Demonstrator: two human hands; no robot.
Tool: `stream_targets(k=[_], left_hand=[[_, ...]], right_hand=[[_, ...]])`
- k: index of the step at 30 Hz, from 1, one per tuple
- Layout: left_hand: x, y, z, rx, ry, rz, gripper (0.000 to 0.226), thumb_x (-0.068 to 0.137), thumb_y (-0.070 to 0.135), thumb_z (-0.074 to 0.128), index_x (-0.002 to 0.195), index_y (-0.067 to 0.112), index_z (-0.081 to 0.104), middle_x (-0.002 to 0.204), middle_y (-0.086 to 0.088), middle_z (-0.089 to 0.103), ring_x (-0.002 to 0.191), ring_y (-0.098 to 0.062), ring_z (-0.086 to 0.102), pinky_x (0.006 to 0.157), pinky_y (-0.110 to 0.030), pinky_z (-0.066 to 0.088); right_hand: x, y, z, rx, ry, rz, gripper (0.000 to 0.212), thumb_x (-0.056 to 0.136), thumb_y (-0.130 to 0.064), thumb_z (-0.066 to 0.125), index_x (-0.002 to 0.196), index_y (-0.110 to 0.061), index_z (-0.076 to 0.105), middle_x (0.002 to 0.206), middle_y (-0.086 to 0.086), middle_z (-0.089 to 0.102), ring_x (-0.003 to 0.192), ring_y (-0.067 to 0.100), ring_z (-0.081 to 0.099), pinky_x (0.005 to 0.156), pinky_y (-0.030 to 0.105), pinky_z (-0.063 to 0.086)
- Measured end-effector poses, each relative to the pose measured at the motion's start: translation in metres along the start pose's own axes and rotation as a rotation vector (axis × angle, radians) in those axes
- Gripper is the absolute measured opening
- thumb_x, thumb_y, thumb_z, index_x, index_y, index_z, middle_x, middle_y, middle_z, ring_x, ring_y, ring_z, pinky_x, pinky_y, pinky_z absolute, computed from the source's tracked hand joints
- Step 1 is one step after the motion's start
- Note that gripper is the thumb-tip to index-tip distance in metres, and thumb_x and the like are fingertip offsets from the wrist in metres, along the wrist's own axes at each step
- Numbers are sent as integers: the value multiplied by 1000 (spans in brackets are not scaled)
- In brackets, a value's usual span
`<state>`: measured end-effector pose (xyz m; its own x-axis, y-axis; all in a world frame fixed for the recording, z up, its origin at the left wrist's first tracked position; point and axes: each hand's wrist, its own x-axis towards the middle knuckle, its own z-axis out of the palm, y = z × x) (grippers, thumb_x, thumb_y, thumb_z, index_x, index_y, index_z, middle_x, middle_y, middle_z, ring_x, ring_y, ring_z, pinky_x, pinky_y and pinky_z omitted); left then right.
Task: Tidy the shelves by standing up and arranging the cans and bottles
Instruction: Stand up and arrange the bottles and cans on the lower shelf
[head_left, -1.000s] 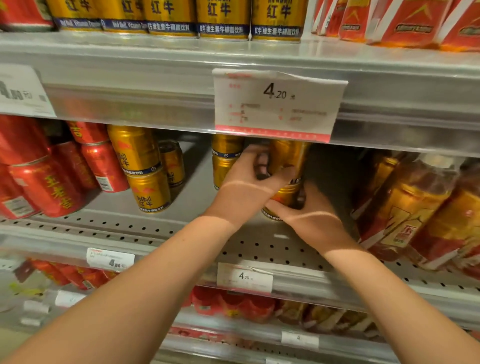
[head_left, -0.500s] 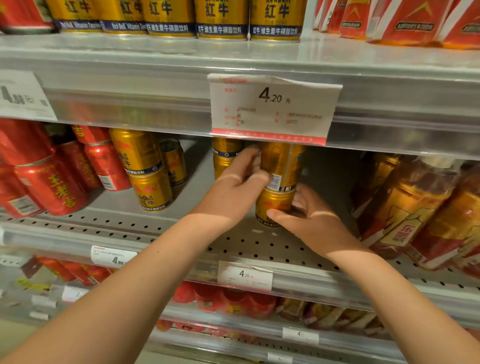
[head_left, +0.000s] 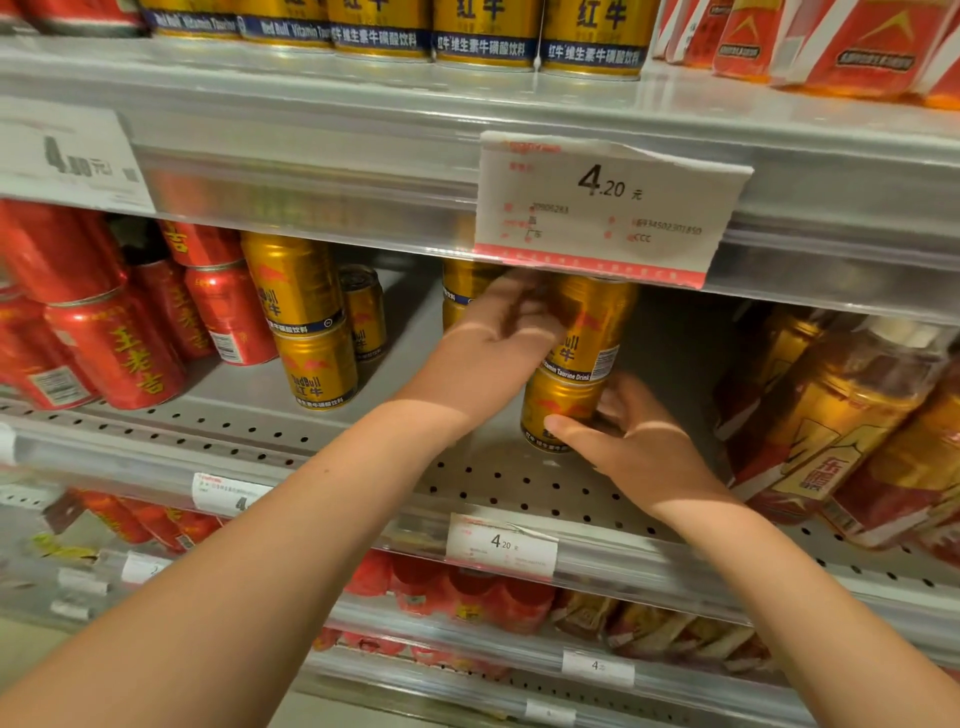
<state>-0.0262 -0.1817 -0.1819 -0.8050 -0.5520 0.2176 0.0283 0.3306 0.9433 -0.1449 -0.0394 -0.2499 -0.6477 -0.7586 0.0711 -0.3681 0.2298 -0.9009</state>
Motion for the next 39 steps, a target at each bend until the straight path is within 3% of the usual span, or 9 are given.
stream_targets(k=[8,12,14,19,24,26,29,35,39], left_hand=[[-13,-5,-20,187,114,65,54,82,41,82,126,35,51,111,25,59,103,17,55,81,-1,44],[-19,-6,-53,293,115,56,54,81,50,79,123,39,47,100,30,55,88,30,49,69,5,38],[-23,-7,-70,307,90,48,56,82,51,78,127,36,49,98,31,55,87,23,54,67,-1,42],[-25,-9,-107,468,37,18,56,85,60,69,132,34,53,120,11,62,107,-15,62,90,-35,53],[-21,-5,-135,657,-2,46,53,84,68,61,125,35,52,92,13,62,84,-13,63,70,-32,50],[-21,-4,-139,682,-19,41,52,85,68,61,123,34,50,86,14,61,80,-11,62,67,-31,50],[-21,-1,-141,679,-27,29,53,86,67,61,124,32,48,84,11,64,76,-12,65,69,-34,56],[-25,6,-155,684,69,67,50,92,64,57,116,20,51,77,10,67,69,-11,68,66,-36,60],[-23,13,-164,702,-19,236,49,97,55,55,141,35,44,85,13,64,71,-5,67,66,-34,60]], right_hand=[[1,-16,17,-130,-56,24,40,79,-50,79,102,-61,48,90,-46,56,85,-34,48,70,4,37],[6,-32,47,-165,-69,51,39,80,-45,80,104,-50,51,93,-35,58,81,-22,58,64,4,41],[7,-37,68,-152,-29,74,52,79,-44,81,119,-41,49,98,-28,60,86,-13,60,69,9,43],[8,-53,113,-125,107,120,63,75,-48,83,128,-39,50,97,-31,59,89,-12,57,73,15,46],[9,-59,136,-109,165,137,48,60,-62,77,100,-52,52,94,-32,64,92,-7,64,84,23,52],[7,-63,140,-117,143,134,56,58,-65,73,106,-55,47,93,-36,60,91,-12,60,82,19,49],[8,-69,141,-163,106,131,63,72,-47,80,120,-54,39,91,-39,53,88,-8,59,83,20,49],[9,-73,143,-169,101,119,74,79,-36,82,142,-36,43,128,-13,63,110,10,63,101,37,51],[11,-74,147,-218,129,98,74,78,-43,81,141,-41,43,130,-16,62,114,10,62,100,37,51]])
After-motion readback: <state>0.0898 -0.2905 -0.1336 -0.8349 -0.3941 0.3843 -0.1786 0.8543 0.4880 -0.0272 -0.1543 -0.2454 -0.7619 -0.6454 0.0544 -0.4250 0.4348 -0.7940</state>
